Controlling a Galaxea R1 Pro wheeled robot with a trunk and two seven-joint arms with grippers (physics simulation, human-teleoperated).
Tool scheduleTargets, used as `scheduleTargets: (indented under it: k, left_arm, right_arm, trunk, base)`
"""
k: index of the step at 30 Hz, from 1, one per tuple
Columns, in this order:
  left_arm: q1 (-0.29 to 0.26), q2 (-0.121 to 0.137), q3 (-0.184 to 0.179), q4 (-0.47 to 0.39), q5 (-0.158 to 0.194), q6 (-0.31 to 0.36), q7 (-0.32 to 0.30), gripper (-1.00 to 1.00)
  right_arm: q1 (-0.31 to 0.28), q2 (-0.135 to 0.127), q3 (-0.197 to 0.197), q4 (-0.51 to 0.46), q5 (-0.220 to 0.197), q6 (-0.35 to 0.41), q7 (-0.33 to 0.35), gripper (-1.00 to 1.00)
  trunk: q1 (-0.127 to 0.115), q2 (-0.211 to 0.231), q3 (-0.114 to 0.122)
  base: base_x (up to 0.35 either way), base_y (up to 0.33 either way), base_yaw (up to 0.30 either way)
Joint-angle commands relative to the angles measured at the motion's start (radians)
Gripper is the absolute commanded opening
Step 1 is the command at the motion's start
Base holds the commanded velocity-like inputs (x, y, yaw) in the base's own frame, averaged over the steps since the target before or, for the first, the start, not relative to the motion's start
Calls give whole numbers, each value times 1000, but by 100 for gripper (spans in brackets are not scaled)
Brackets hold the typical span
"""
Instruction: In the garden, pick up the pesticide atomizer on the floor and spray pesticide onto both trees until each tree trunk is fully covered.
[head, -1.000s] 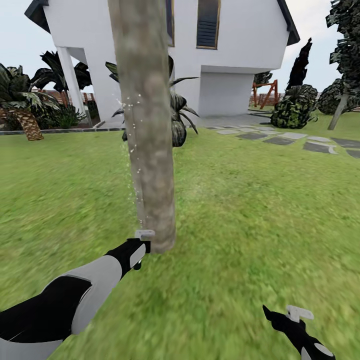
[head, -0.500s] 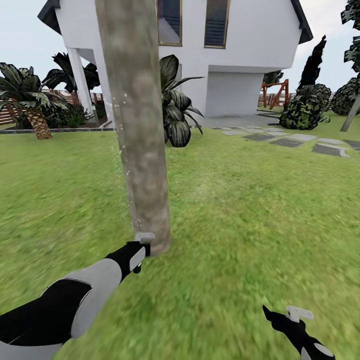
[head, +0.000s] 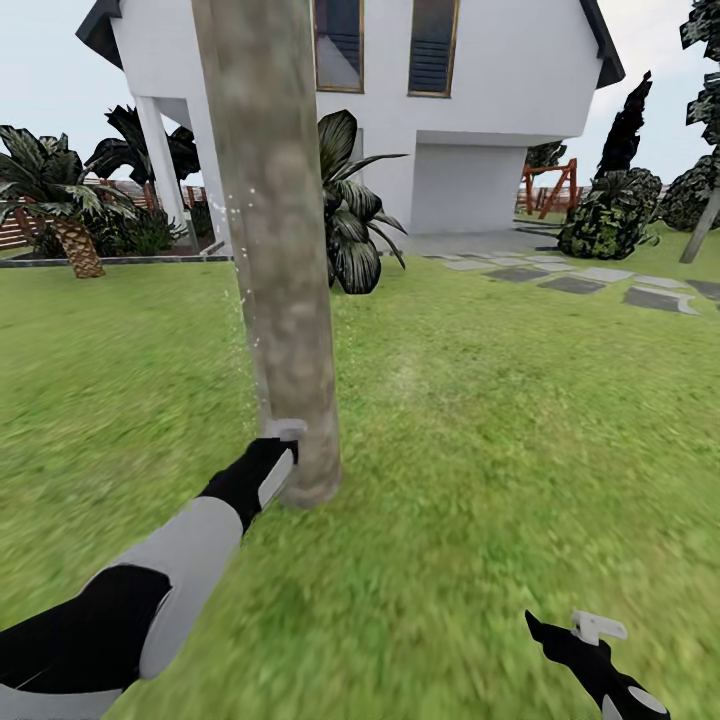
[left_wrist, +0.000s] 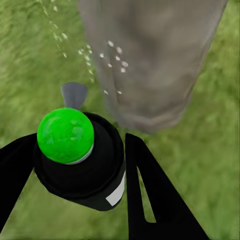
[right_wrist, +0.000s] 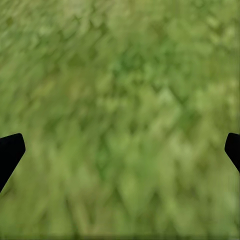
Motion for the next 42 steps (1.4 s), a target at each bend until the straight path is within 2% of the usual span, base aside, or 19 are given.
scheduleTargets:
  k: [1, 3, 6, 10, 11, 15, 17, 20, 23, 27, 33, 36, 39, 42]
  left_arm:
    - [-2, -2, 1, -67, 5, 67, 39, -100]
    - [-6, -4, 0, -124, 5, 113, 60, -100]
    - [-36, -4, -1, -153, 4, 142, 68, -100]
    - [-134, -4, -1, -159, 4, 258, 68, -100]
    - [-173, -5, -1, -160, 4, 280, 69, -100]
    - [-257, -6, -1, -160, 4, 301, 69, -100]
    - [-322, -6, -1, -160, 5, 362, 69, -100]
    - [-391, -6, -1, -160, 5, 390, 69, -100]
    - [-510, -8, 0, -159, 6, 453, 69, -100]
    - [-621, -20, 0, -158, 7, 487, 69, -100]
    - [-784, -23, 0, -151, 12, 535, 70, -100]
    - [-830, -32, 0, -146, 14, 537, 71, -100]
    - [-840, -34, -1, -137, 14, 537, 71, -100]
    - [-841, -35, -2, -85, 14, 537, 69, -100]
  right_arm:
    - [0, 0, 0, 0, 0, 0, 0, 100]
    - [0, 0, 0, 0, 0, 0, 0, 100]
    - [0, 0, 0, 0, 0, 0, 0, 100]
    - [0, 0, 0, 0, 0, 0, 0, 100]
    - [0, 0, -1, 0, -2, 0, 0, 100]
    - [0, 0, -1, 0, -3, 0, 0, 100]
    - [0, 0, -2, 0, -3, 0, 0, 100]
    - [0, 0, -2, 0, -3, 0, 0, 100]
    - [0, 0, -2, 0, -3, 0, 0, 100]
    - [0, 0, -2, 0, -3, 0, 0, 100]
    - [0, 0, -2, 1, -3, 0, 0, 100]
    - [0, 0, -2, 1, -3, 0, 0, 100]
    - [0, 0, -2, 1, -3, 0, 0, 100]
    - [0, 0, -2, 2, -3, 0, 0, 100]
  trunk:
    - [0, 0, 0]
    - [0, 0, 0]
    - [0, 0, 0]
    - [0, 0, 0]
    - [0, 0, 0]
    - [0, 0, 0]
    - [0, 0, 0]
    - [0, 0, 0]
    - [0, 0, 0]
    - [0, 0, 0]
    - [0, 0, 0]
    - [0, 0, 0]
    - [0, 0, 0]
    - [0, 0, 0]
  base:
    - [0, 0, 0]
    - [0, 0, 0]
    - [0, 0, 0]
    - [0, 0, 0]
    - [0, 0, 0]
    - [0, 0, 0]
    - [0, 0, 0]
    - [0, 0, 0]
    - [0, 0, 0]
    - [0, 0, 0]
    - [0, 0, 0]
    - [0, 0, 0]
    - [0, 0, 0]
    - [0, 0, 0]
